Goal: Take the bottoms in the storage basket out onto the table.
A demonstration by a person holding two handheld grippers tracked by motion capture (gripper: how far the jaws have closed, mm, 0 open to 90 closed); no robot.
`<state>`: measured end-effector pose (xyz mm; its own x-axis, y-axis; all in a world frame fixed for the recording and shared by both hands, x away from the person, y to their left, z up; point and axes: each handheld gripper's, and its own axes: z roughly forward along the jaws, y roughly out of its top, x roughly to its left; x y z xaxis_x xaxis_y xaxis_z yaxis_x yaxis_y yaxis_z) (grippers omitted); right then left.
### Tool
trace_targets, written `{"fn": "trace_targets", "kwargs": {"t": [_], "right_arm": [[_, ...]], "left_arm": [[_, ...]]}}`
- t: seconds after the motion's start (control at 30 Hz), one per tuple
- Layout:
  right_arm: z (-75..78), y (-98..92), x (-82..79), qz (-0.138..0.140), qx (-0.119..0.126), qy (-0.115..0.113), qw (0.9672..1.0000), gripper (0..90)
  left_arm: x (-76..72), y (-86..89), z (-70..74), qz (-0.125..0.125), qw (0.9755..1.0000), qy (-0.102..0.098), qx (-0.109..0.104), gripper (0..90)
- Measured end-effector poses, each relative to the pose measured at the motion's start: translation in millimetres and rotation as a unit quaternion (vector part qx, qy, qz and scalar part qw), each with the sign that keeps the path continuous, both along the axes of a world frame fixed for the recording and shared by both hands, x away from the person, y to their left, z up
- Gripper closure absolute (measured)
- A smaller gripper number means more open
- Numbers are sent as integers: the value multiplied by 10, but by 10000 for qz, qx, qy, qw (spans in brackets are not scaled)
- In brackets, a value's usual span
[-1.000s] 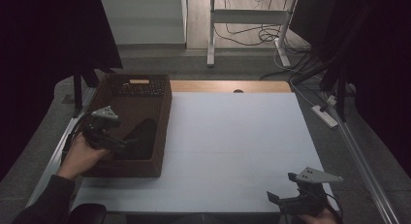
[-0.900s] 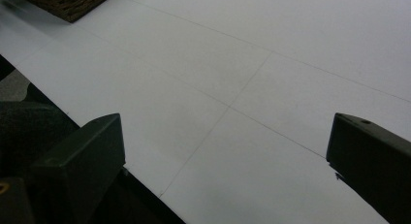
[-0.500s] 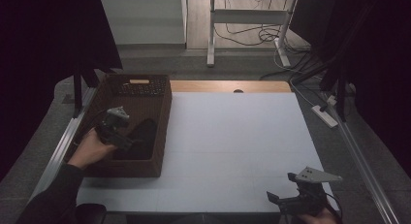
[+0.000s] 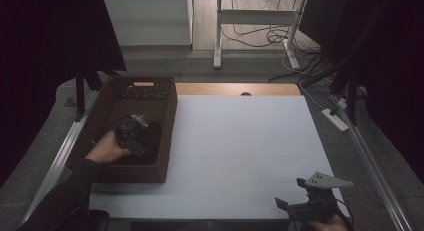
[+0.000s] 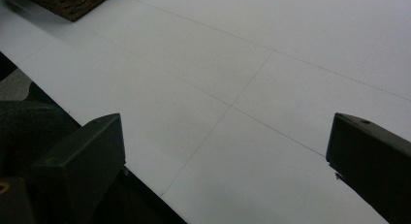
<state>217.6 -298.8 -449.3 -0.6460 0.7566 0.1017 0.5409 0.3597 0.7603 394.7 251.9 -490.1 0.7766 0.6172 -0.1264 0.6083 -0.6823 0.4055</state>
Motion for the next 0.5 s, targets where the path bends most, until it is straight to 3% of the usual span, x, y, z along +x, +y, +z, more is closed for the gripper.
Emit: {"fn": "trace_targets", "kwargs": {"t": [0.2,0.37,0.5], "right_arm": [[0,0,-2,13,-5,-3,10000,8],[-1,3,-5,36,-4,-10,10000,8],[-1,4,-6,49,-19,-16,10000,8]], "left_arm": [[86,-34,-153,39,9992,230,339,0],[75,-113,-241,-50,9970,622,454,0],[66,-136,-245,65,9966,649,511,0]]}}
